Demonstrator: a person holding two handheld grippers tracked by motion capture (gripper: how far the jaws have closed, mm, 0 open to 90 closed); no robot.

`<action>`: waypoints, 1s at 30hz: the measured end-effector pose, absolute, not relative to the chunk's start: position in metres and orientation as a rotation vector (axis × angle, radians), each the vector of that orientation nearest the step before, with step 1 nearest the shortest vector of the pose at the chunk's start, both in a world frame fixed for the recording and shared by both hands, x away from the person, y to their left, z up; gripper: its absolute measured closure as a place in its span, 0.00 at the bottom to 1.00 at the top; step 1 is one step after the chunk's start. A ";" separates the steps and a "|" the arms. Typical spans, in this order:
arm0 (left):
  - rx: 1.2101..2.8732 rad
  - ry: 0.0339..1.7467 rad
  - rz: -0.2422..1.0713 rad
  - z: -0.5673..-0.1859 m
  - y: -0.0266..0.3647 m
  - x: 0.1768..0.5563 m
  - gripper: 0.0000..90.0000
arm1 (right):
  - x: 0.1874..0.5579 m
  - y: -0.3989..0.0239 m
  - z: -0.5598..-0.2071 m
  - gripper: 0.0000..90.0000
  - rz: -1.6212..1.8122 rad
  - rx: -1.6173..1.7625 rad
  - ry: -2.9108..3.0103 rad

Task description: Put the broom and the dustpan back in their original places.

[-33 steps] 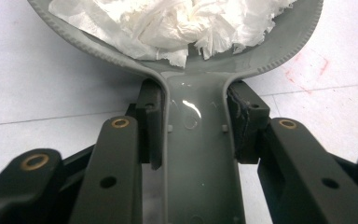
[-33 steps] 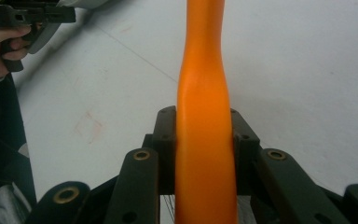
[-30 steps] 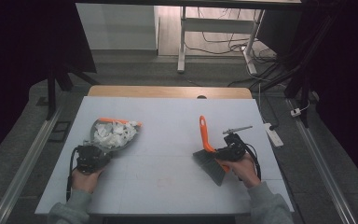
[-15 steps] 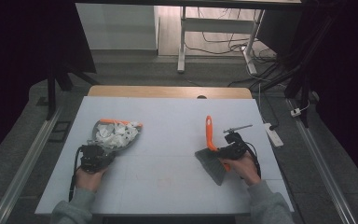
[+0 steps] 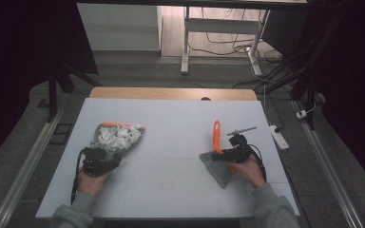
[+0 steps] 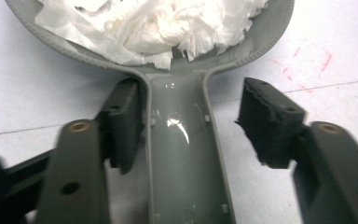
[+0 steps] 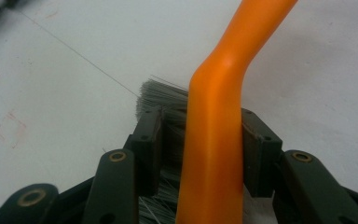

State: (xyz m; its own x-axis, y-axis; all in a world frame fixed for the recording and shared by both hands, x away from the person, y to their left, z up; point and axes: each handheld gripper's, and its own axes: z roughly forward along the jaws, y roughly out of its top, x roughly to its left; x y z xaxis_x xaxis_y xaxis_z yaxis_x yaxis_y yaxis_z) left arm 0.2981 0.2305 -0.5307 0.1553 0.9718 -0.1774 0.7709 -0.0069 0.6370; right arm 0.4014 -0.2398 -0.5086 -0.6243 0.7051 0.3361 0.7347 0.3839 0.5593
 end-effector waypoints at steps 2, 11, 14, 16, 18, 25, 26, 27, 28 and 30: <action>1.832 1.652 0.435 -0.530 0.230 0.297 0.36 | 0.401 -0.240 -0.508 0.61 -1.074 -1.352 -2.583; 1.853 1.631 0.496 -0.524 0.231 0.291 0.24 | 0.399 -0.243 -0.507 0.57 -1.055 -1.460 -2.642; 1.852 1.627 0.508 -0.522 0.234 0.289 0.23 | 0.398 -0.245 -0.504 0.58 -1.057 -1.499 -2.691; 1.847 1.621 0.503 -0.521 0.236 0.287 0.23 | 0.398 -0.248 -0.501 0.59 -1.084 -1.502 -2.664; 1.850 1.614 0.507 -0.520 0.239 0.286 0.23 | 0.397 -0.250 -0.498 0.59 -1.103 -1.502 -2.672; 1.920 1.505 0.500 -0.507 0.248 0.274 0.29 | 0.386 -0.247 -0.490 0.59 -1.118 -1.365 -2.760; 1.939 1.478 0.485 -0.506 0.247 0.273 0.30 | 0.384 -0.244 -0.489 0.59 -1.118 -1.337 -2.782; 1.952 1.461 0.477 -0.506 0.246 0.273 0.30 | 0.382 -0.242 -0.488 0.59 -1.120 -1.310 -2.795; 1.960 1.435 0.464 -0.505 0.245 0.272 0.30 | 0.380 -0.240 -0.487 0.59 -1.125 -1.284 -2.804; 1.974 1.387 0.433 -0.505 0.243 0.271 0.31 | 0.376 -0.237 -0.486 0.58 -1.139 -1.236 -2.812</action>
State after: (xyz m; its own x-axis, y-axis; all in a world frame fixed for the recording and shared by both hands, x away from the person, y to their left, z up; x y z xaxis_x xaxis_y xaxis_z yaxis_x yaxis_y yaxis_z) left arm 0.2714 0.2431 -0.5046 0.3775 0.9196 -0.1084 0.6947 -0.2038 0.6898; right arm 0.3757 -0.2369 -0.4857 -0.7076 0.6914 0.1459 0.5980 0.4759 0.6449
